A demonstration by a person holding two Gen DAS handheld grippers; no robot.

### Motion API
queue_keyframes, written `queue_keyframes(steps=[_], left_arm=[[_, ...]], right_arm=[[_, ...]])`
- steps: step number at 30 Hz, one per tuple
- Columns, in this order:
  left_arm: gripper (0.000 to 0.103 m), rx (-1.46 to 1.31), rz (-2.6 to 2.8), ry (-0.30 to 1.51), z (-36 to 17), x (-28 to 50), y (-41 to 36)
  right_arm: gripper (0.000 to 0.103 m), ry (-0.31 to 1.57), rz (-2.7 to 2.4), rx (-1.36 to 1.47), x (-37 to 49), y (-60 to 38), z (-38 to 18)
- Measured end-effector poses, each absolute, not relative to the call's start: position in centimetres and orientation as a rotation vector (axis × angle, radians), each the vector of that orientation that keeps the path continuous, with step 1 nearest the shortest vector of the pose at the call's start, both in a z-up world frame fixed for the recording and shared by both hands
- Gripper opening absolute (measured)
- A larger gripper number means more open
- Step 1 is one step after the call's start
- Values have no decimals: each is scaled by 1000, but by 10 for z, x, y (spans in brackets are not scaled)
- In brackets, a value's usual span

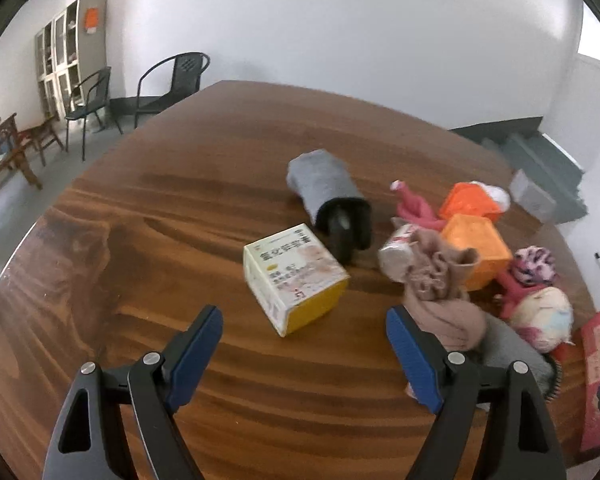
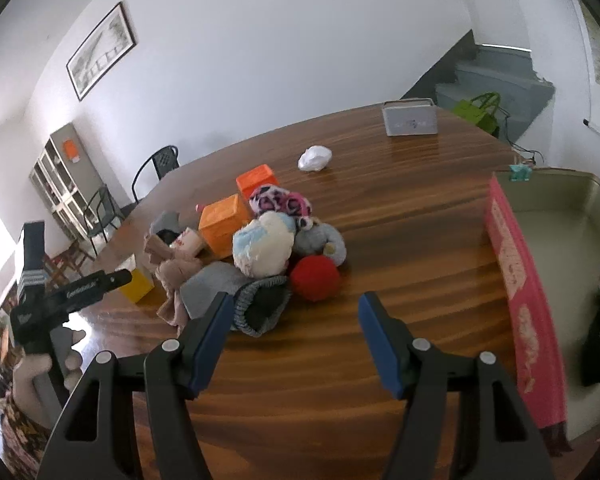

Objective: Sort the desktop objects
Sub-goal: 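Return both grippers from the bin to the table, then grasp the yellow medicine box with the left gripper while the right grasps the grey sock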

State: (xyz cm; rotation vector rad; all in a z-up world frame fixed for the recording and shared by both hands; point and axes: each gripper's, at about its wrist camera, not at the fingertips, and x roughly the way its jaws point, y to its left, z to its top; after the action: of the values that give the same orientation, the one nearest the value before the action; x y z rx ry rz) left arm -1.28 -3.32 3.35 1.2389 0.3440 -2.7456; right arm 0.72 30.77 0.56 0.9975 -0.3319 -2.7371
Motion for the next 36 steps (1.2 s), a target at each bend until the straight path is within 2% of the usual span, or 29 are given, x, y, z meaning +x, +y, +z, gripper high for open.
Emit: queue_keyframes(steps=[11,15,18,20,21,36], left_arm=[[86,1252,-2642,268,22,-46,-28],[86,1294,-2556,341,7,-58,-46],[85,1285,-2529,304,5,-56,-53],[57,1291,-2529,248,6,-54,-53],[50,1302,-2532,228,6,-52,-53],[50,1189,-2831,185,38,-9,-24]], right_arm=[[69,-353,-2709,1042,1,307,-9],[69,-351,-2709,1046,0,307,-10],[69,-349,-2709,1050,-1,306,-10],[69,-344,-2710,1052,0,305,-10],[69,-341,-2710,1052,0,305,-10],[69,-245,-2645,1062,-3,267,-2]])
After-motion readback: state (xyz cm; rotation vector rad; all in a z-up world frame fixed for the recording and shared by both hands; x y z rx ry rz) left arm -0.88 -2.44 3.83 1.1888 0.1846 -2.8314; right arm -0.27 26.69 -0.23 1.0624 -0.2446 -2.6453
